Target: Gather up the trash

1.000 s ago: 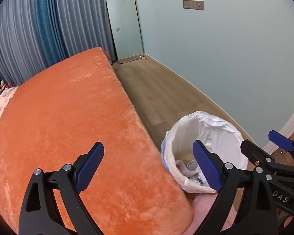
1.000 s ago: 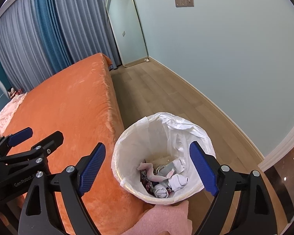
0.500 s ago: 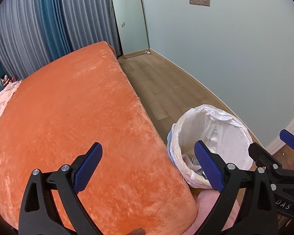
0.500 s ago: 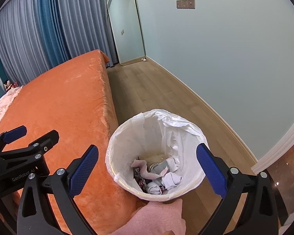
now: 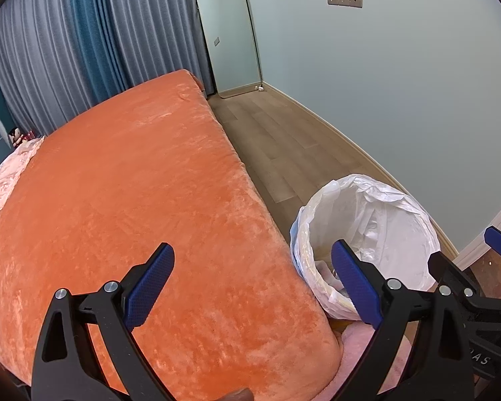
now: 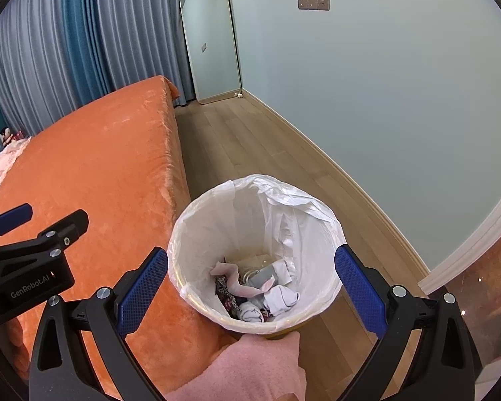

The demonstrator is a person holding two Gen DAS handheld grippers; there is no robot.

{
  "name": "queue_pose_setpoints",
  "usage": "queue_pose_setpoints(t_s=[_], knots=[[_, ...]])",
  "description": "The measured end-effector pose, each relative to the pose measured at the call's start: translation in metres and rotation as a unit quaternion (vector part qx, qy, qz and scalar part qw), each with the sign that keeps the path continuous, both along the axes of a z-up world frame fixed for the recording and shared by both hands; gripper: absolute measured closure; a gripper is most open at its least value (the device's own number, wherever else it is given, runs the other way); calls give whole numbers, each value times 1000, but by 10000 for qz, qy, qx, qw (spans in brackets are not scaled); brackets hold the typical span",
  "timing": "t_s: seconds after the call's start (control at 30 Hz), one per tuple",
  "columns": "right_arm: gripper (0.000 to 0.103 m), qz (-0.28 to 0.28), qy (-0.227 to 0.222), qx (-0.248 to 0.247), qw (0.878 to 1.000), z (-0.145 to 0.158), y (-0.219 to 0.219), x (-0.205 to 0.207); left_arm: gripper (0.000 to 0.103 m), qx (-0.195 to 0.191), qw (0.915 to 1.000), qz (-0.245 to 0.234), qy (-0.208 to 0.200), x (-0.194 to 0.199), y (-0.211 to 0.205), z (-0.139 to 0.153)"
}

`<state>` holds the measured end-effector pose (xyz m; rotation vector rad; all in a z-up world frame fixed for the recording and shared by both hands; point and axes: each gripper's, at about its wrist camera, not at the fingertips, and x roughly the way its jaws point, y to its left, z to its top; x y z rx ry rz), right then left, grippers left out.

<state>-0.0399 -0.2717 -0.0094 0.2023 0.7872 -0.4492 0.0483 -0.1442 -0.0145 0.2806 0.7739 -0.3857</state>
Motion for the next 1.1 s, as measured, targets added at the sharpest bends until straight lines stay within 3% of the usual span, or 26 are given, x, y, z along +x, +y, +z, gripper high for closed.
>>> queue_pose_setpoints(t_s=[0.53, 1.1], knots=[[7, 8, 157, -20, 9999, -10, 1, -2, 12, 154, 9999, 9, -32, -6, -5, -7], [7, -37, 326, 79, 9994, -21, -1, -2, 12, 288, 9993, 81, 208, -5, -7, -21]])
